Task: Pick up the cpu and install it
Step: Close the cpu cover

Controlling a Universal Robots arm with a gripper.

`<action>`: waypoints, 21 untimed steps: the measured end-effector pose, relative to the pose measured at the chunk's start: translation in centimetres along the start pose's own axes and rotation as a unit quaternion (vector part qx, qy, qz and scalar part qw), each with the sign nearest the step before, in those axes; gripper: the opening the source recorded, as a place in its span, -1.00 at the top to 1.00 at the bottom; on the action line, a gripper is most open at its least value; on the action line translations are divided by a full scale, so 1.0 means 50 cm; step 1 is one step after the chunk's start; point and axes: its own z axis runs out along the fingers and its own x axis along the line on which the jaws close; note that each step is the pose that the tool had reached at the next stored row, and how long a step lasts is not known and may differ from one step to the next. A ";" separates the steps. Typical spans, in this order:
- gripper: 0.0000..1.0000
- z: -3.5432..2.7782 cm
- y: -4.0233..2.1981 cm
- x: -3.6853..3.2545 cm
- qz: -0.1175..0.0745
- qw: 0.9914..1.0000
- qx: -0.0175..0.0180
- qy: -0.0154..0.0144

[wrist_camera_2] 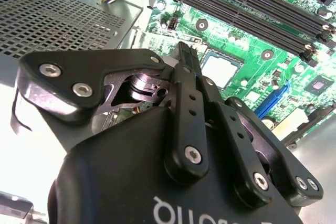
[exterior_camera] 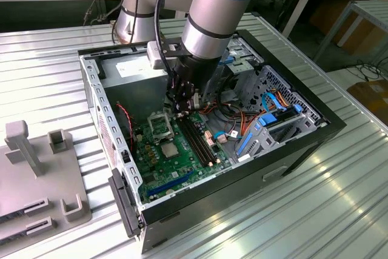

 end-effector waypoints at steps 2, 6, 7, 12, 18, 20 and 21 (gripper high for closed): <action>0.79 0.000 -0.001 -0.001 0.000 1.000 0.000 0.000; 0.79 0.001 -0.004 -0.003 0.000 1.000 0.000 -0.001; 0.79 0.001 -0.005 -0.003 0.000 1.000 0.000 -0.001; 0.79 0.001 -0.005 -0.003 0.000 1.000 0.000 -0.001; 0.79 0.001 -0.005 -0.003 0.000 1.000 0.000 -0.001; 0.79 0.001 -0.005 -0.003 0.000 1.000 0.000 -0.001; 0.79 0.001 -0.005 -0.003 0.000 1.000 0.000 -0.002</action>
